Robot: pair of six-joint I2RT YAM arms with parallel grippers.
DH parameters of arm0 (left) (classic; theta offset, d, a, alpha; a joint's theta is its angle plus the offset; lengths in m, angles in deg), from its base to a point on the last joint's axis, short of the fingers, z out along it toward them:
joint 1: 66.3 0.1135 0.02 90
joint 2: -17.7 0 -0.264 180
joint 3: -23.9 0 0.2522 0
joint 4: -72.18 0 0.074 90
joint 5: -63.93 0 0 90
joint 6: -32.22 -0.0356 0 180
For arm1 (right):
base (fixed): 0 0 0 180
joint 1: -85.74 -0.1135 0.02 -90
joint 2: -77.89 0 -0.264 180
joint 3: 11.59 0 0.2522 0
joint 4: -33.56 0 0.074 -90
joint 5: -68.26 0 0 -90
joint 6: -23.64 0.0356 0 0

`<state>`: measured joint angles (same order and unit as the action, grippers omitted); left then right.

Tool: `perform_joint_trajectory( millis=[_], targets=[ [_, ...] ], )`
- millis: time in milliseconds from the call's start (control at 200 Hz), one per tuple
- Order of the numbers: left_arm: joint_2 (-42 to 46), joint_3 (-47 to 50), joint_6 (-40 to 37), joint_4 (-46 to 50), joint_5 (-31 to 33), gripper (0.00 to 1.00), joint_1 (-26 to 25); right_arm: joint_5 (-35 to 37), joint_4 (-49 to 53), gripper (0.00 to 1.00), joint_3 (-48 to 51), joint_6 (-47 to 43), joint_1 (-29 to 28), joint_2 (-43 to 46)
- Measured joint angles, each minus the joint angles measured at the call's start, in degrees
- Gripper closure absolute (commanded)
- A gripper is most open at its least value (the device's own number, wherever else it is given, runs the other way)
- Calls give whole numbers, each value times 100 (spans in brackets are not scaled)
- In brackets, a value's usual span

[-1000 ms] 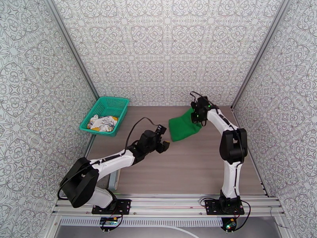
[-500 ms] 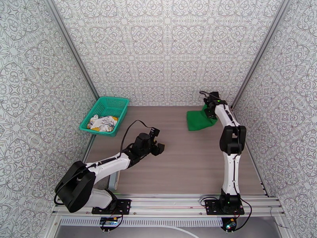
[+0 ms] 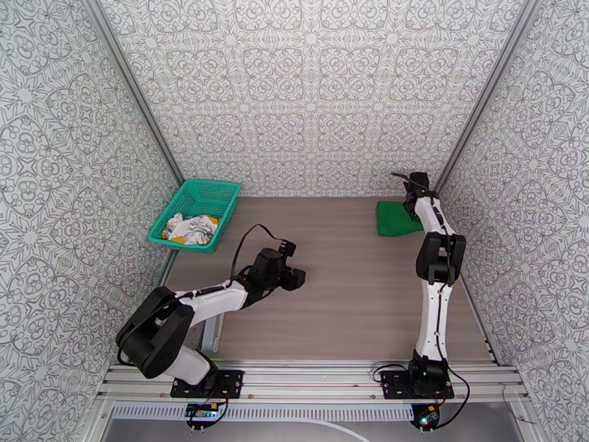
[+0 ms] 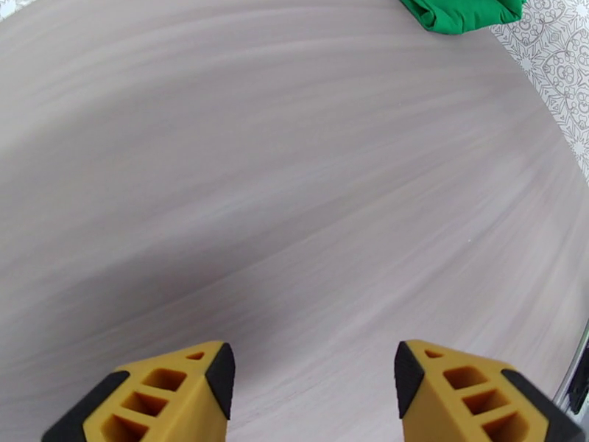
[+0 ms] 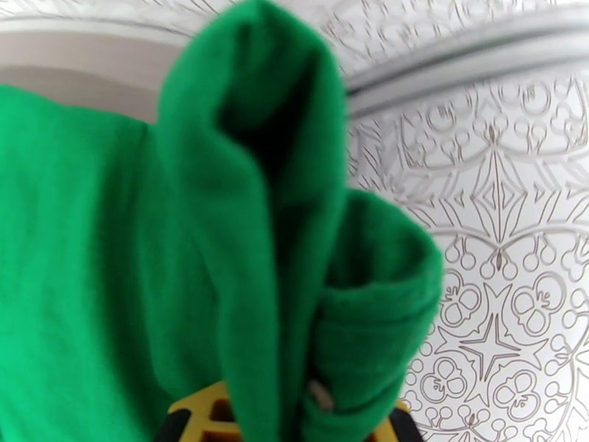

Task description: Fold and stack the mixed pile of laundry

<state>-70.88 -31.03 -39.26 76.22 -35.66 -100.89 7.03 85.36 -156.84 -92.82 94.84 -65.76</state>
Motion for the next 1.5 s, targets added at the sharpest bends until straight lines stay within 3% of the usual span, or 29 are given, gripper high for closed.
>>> perform_joint_trajectory(
  millis=[280,315,395,475,805,1010,1210,1390,1500],
  targets=[
    [-315,-321,214,-85,-164,38,0,621,-761,98,-140,-540,260,-341],
    [-339,-334,245,-92,-177,38,0,706,-870,94,-160,-627,262,-380],
    [-350,-337,291,-94,-201,38,0,828,-1097,62,-181,-778,258,-433],
    [-350,-337,361,-133,-223,38,0,909,-1248,52,-216,-872,256,-450],
    [-350,-341,424,-254,-240,37,-31,1196,-1661,46,-326,-1019,188,-435],
    [-299,-341,424,-245,-219,37,-63,1141,-1388,47,212,-455,-284,98],
    [269,-328,378,-70,-46,37,-66,402,-883,48,1427,887,-973,1370],
    [1147,-236,264,393,181,37,39,-1016,-905,46,3460,2035,-1276,3241],
    [1711,-240,203,988,433,37,323,-2011,-1414,43,4996,2684,-1287,4422]
  ],
)
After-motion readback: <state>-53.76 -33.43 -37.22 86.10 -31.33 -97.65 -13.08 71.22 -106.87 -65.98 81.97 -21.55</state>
